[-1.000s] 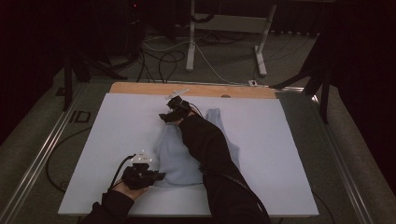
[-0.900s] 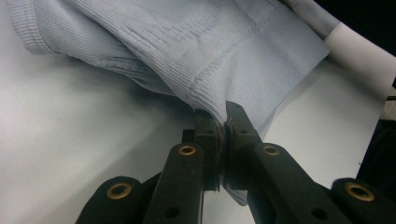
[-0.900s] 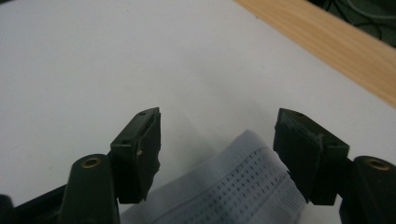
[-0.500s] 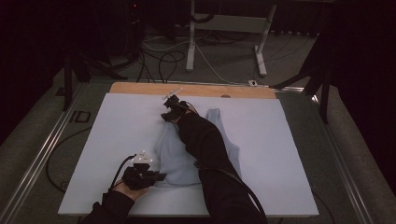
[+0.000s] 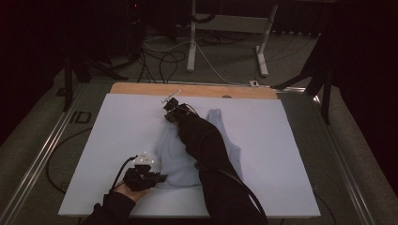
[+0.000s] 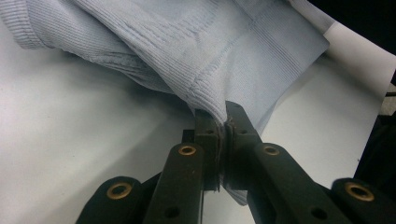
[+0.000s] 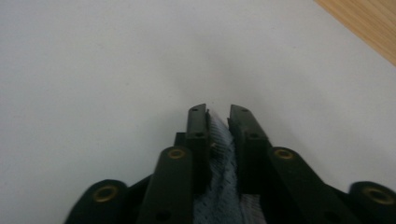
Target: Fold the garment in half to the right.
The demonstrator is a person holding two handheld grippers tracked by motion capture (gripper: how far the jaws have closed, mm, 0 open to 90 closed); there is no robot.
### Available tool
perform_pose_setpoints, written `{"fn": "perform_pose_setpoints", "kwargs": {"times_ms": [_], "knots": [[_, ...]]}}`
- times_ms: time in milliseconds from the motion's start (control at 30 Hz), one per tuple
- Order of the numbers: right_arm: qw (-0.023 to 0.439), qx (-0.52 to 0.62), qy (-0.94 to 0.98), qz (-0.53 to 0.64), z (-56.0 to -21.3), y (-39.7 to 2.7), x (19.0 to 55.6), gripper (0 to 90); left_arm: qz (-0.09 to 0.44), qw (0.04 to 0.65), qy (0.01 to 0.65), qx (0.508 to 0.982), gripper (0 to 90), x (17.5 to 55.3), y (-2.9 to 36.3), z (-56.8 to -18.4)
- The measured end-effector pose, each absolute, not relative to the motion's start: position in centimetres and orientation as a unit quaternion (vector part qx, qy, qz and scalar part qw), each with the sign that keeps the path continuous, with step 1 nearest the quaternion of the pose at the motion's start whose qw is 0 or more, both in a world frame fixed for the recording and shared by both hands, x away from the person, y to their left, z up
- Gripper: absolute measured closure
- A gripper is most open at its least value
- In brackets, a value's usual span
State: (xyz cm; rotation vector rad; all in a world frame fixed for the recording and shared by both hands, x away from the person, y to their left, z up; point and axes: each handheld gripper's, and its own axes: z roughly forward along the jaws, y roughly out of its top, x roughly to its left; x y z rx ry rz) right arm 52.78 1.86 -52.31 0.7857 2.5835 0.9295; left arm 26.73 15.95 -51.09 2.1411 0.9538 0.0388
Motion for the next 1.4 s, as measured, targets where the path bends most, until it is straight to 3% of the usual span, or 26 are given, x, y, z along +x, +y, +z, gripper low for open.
{"fn": "perform_pose_setpoints", "kwargs": {"times_ms": [733, 1400], "knots": [[0.17, 0.261, 0.884, 0.348, -47.3, 0.4, 52.4, 86.1, 0.017, 0.395, 0.371, 0.84, 86.6, 26.6, 15.7, -50.3], [0.193, 0.255, 0.872, 0.37, -43.2, -1.5, 51.8, 86.1, 0.028, 0.401, 0.339, 0.851, 86.6, 26.6, 13.8, -47.2]]}}
